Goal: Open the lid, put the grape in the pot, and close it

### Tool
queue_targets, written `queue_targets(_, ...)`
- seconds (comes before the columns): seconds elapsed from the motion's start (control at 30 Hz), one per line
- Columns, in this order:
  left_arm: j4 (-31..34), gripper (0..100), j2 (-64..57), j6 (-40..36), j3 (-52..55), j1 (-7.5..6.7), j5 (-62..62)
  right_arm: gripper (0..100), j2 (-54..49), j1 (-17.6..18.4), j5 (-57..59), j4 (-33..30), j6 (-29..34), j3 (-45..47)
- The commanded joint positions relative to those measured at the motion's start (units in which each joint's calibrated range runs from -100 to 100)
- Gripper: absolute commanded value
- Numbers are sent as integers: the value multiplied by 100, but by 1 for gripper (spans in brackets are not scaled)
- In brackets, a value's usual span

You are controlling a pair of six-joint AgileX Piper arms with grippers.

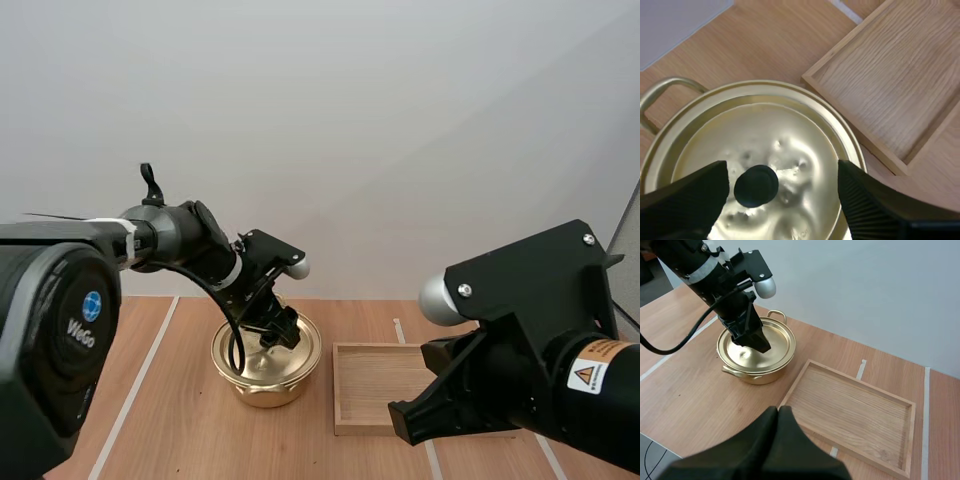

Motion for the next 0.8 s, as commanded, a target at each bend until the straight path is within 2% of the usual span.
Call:
queue_targets(0.0,-156,100,-588,-36,13,3,571,0,-47,-16,0,-38,15,22)
queue_targets(0.13,-91,100,-1302,-134,13,3,960,0,-47,-16,-27,-49,15,22)
queue_targets(0.37,884,100,-3015,-667,13,3,1712,0,-47,-16,-308,-101,15,22)
queue_targets(0.47,1105,100,-3592,-903,13,13,2056,0,-47,-16,-373,-110,15,22)
queue_targets(0.5,1136,94,-3816,-1035,13,13,2151,0,-47,-16,-407,-110,15,22)
queue_targets(0.53,1136,71,-4000,-1142,13,13,2218,0,-47,-16,-426,-110,15,22)
queue_targets(0.57,1136,56,-4142,-1205,13,13,2273,0,-47,-16,-426,-110,15,22)
queue_targets(0.63,1136,12,-4439,-1275,13,13,2356,0,-47,-16,-463,-110,15,22)
queue_targets(0.67,1136,0,-4645,-1321,13,13,2356,0,-47,-16,-503,-110,15,22)
queue_targets(0.77,1136,0,-5125,-1579,13,13,2356,0,-80,-16,-719,-241,207,22)
